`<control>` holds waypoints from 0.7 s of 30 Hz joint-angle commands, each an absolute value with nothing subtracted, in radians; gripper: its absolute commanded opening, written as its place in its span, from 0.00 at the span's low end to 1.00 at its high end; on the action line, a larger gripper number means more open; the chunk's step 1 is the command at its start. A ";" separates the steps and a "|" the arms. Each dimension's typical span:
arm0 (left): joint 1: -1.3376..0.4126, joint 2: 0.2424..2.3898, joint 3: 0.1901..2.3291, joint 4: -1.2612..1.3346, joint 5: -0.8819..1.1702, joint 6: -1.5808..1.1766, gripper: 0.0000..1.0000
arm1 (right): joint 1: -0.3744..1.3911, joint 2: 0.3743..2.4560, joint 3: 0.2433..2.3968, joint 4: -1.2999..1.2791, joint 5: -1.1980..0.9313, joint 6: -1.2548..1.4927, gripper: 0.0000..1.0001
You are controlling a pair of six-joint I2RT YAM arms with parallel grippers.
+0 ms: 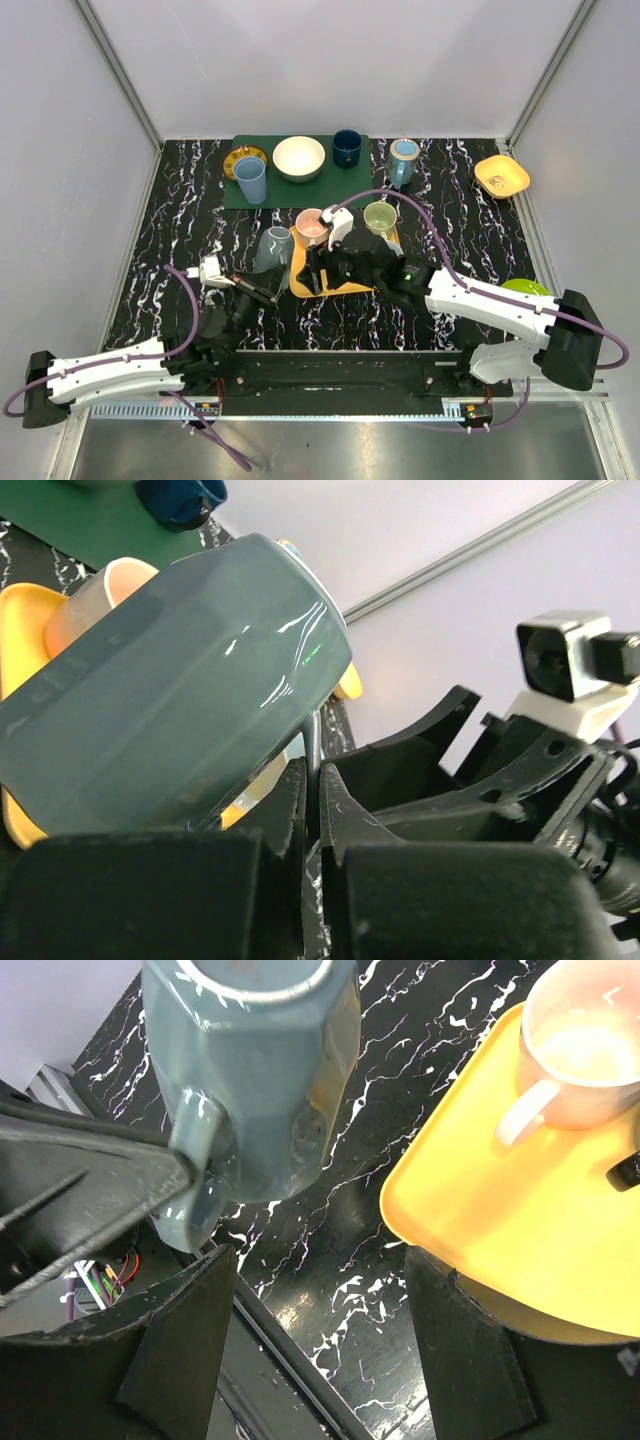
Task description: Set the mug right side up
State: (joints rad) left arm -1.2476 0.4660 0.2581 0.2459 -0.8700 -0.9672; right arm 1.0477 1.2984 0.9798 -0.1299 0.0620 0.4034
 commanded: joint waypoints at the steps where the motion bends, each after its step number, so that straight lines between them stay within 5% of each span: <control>1: -1.243 0.446 0.314 0.388 -0.880 -0.972 0.00 | 1.072 1.286 0.977 -0.091 0.087 0.391 0.74; 21: -1.239 0.600 0.399 0.512 -0.865 -1.000 0.00 | 1.155 1.293 0.986 0.069 0.247 0.367 0.75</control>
State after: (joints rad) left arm -1.2392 0.5858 0.3302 0.3191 -0.8871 -0.9771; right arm 1.1469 1.2961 0.9661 -0.0456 0.1825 0.3595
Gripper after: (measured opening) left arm 0.025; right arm 0.753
